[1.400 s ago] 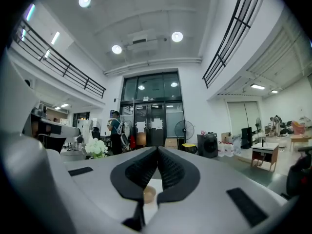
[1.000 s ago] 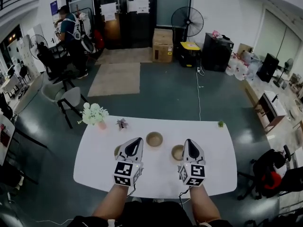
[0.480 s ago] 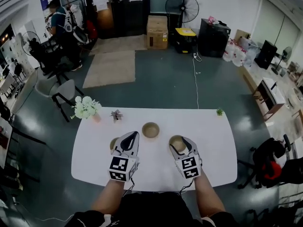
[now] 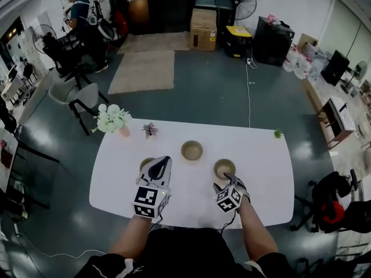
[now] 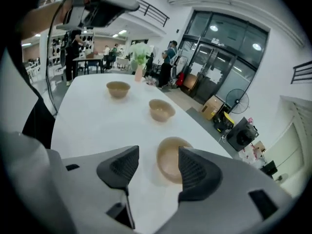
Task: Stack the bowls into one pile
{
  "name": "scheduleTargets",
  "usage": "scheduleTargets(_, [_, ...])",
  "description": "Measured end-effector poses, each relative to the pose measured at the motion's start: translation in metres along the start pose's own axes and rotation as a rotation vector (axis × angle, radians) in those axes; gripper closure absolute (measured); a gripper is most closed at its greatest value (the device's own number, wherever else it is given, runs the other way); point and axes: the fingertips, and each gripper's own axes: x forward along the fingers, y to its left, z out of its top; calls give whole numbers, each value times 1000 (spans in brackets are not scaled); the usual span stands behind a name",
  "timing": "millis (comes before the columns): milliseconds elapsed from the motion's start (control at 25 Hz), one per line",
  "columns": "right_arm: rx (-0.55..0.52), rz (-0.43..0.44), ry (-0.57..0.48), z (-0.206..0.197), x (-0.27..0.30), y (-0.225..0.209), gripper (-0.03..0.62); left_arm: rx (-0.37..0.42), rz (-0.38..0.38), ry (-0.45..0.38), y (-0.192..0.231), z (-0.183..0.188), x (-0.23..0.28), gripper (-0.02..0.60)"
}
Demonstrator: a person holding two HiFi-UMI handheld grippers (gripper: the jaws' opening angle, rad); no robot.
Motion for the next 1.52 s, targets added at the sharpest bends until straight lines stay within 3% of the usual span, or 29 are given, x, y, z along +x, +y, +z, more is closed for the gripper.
scheduleTargets(280, [-97,-35,154,-37,39,-5,344,-6,30,22,18,-11,-2,571])
scheduleTargets(440, [-185,-65,216,-53,50,-10,396,-9,37,35,22,-15,-1,571])
scheduleTargets(600, [-258,-91,230,-54,54,-13,511,-13,41,42,27,-18,-2,571])
scheduleTargets(880, [-273,-98,216,-45,50,-13,560,-22,54,45,37,-21,-5,571])
scheduleTargets(1080, [-279,-129,165,-15,41,-23,560,-26,61,34,47,-20,-9,571])
scheduleTargets(1280, [-308,-155,58,42,36,-32,565,-34,76,25,58,-22,-20,571])
scheduleTargets(1520, [-363,-125,-34,106,53,-16,566,-50,134,18,82,-28,-44,571])
